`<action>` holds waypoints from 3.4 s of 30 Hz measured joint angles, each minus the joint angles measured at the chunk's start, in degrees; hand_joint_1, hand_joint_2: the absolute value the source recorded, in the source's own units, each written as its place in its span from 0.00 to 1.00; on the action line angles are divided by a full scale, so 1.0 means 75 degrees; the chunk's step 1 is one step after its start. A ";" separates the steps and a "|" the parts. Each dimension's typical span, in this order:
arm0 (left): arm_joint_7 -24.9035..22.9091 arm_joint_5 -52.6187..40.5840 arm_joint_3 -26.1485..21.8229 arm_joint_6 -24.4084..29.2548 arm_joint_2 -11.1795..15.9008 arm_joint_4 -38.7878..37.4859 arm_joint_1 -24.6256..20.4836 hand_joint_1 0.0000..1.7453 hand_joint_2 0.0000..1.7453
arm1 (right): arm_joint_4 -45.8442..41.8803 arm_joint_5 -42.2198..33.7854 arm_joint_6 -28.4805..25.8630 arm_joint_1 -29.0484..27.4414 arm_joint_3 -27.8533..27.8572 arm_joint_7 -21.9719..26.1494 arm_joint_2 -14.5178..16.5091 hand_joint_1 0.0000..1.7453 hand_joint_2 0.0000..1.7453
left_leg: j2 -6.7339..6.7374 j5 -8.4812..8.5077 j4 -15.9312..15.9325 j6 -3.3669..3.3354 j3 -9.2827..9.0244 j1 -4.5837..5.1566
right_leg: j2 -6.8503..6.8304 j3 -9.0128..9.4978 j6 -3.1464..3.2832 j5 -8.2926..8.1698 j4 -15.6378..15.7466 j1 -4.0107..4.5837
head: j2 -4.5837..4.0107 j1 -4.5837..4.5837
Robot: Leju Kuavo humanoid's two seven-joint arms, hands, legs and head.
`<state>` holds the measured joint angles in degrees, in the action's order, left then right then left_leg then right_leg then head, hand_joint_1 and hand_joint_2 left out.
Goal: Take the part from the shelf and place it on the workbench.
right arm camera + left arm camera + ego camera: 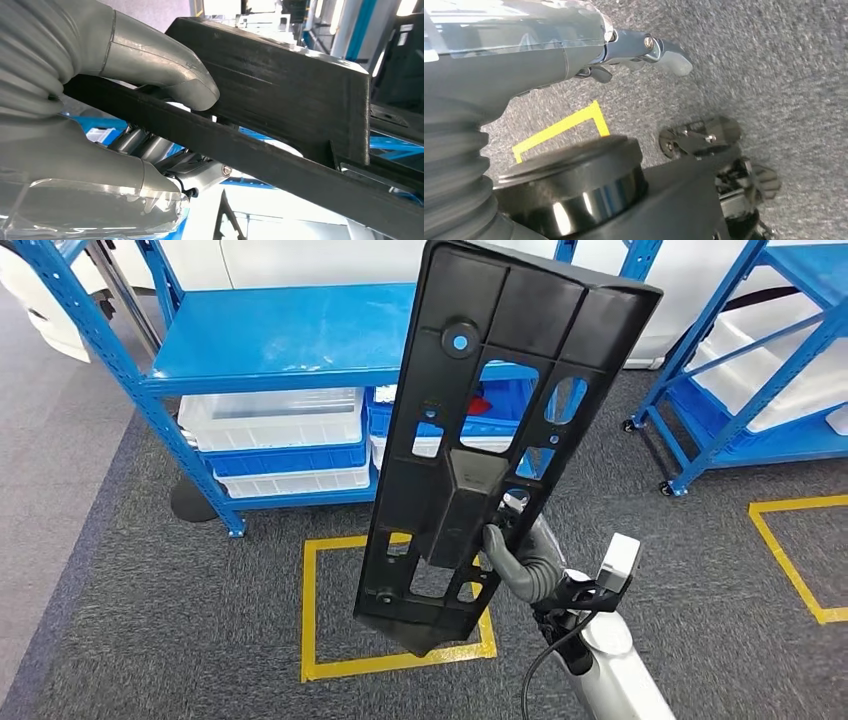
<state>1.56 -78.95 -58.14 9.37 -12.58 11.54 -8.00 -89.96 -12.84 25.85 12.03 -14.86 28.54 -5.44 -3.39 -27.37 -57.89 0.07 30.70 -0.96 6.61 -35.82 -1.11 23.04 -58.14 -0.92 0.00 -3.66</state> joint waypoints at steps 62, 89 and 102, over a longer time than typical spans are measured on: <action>-0.0120 -0.0186 0.0262 0.0191 0.0179 0.0000 0.0238 0.00 1.00 | -0.2495 0.0828 -0.0200 -0.2515 0.1871 0.0560 -0.0162 1.00 1.00 | -0.0031 -0.0184 0.0008 -0.0031 -0.0134 0.0032 | 0.0132 -0.0008 0.0076 0.0114 -0.0088 0.0005 | 0.0000 0.0000; -0.0348 0.0129 -0.0119 0.0294 0.0500 0.0000 0.0304 0.00 1.00 | -0.2403 0.0578 -0.0059 -0.2506 0.1947 0.0987 0.0154 1.00 1.00 | 0.0078 -0.0189 -0.0368 0.0124 0.0005 0.0003 | -0.0126 0.0203 0.0272 0.0223 -0.0014 0.0048 | 0.0000 -0.0001; 0.0077 -0.0004 -0.0111 0.0451 0.0617 0.0001 0.0355 0.00 1.00 | -0.2580 0.0589 -0.0170 -0.3015 0.2231 0.1106 0.0254 1.00 1.00 | 0.0951 -0.0140 0.0156 -0.0158 -0.0234 0.0059 | -0.0942 -0.0594 -0.0086 0.0711 -0.1536 -0.0026 | 0.0000 0.0001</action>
<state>2.14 -78.98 -58.97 12.75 -7.95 11.55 -5.34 -109.32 -8.41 24.57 -10.58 1.87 36.83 -3.54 3.75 -28.42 -56.73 -1.11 28.94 -0.52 -0.45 -40.28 -1.75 28.37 -69.66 -1.11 0.00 -3.65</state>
